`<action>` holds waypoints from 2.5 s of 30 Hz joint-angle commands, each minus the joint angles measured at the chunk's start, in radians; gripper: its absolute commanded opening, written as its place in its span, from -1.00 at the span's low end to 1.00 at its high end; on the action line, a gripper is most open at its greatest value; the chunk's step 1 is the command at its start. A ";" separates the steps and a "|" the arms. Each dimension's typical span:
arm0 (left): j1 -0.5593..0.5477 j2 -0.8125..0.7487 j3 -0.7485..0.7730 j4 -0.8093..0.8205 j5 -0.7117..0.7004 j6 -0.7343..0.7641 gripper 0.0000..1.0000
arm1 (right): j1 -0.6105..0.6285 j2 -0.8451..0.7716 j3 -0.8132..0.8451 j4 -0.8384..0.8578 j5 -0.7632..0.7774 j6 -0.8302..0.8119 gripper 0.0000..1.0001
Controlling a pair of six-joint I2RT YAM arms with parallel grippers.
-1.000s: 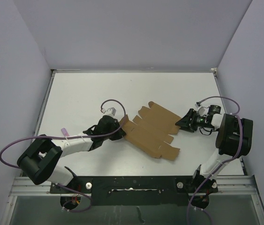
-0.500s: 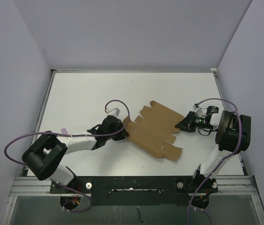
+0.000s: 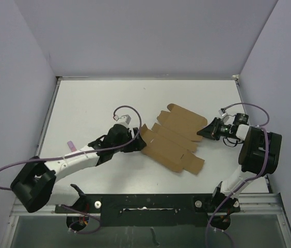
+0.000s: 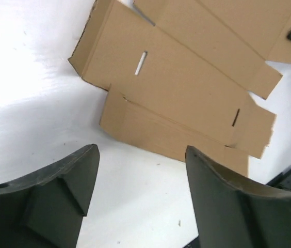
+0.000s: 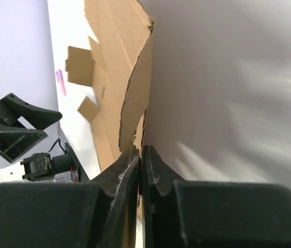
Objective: Fold the paper box
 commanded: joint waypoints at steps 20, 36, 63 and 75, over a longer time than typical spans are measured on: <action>0.064 -0.192 0.207 0.150 0.165 0.381 0.93 | 0.038 -0.471 0.005 0.146 -0.192 -0.024 -1.00; 0.278 0.002 0.285 0.370 0.521 0.344 0.56 | 0.147 -0.494 0.040 0.079 -0.273 -0.180 -1.00; 0.417 0.060 0.221 0.659 0.840 0.242 0.52 | 0.121 -0.593 0.088 -0.103 -0.303 -0.362 -1.00; 0.449 0.087 0.306 0.807 0.815 0.100 0.48 | 0.137 -0.620 0.085 -0.040 -0.343 -0.277 -1.00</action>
